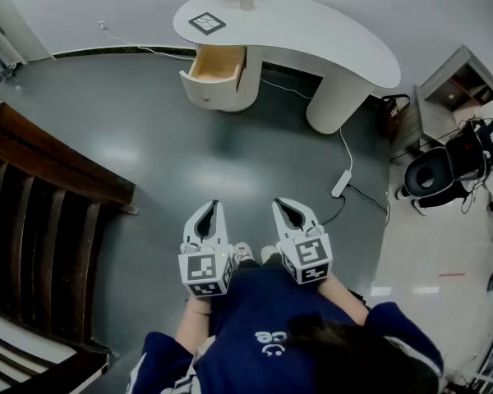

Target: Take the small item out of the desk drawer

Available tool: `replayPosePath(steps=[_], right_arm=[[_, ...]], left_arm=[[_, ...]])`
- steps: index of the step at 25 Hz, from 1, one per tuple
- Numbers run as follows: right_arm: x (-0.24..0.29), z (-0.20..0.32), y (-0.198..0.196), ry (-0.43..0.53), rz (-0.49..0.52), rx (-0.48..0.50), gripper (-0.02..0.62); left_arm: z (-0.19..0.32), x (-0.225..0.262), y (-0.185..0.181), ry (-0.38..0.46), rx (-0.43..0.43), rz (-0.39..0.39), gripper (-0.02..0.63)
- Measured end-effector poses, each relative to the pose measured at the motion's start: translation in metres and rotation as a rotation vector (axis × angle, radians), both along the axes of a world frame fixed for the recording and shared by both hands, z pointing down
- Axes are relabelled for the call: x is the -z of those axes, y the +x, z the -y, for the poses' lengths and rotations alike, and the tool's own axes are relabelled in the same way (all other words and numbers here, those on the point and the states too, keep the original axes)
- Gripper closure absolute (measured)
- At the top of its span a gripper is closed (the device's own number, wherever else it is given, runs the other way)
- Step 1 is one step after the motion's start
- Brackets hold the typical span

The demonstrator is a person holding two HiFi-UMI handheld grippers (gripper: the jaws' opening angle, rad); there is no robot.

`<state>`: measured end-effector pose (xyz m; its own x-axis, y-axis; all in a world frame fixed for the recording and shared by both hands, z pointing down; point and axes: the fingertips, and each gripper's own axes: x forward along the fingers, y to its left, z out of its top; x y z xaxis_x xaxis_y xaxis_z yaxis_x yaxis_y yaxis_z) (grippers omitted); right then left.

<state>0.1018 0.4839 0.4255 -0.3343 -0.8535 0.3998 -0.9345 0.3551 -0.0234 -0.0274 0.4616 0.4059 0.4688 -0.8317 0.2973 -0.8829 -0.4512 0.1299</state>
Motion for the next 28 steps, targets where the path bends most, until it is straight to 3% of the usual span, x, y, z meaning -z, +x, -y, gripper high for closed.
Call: replayPosePath(steps=[11,14,17,21,28], right_arm=[[-0.013,0.025,0.011,-0.008,0.035,-0.034,0.588],[-0.023,0.042,0.02,-0.032,0.039,-0.029,0.586],[-0.028,0.067,0.025,-0.041,0.033,0.001,0.587],[-0.022,0.112,0.028,-0.028,0.039,0.044,0.587],[-0.018,0.184,0.045,-0.022,0.044,0.102,0.588]], left_arm=[[0.016,-0.008,-0.004,-0.024,0.024,0.01,0.603],[0.029,-0.015,-0.003,-0.041,0.065,0.009,0.603],[0.052,-0.019,-0.005,-0.053,0.13,0.033,0.603],[0.087,-0.011,0.008,-0.044,0.121,-0.008,0.603],[0.149,-0.01,0.041,-0.043,0.115,0.028,0.603]])
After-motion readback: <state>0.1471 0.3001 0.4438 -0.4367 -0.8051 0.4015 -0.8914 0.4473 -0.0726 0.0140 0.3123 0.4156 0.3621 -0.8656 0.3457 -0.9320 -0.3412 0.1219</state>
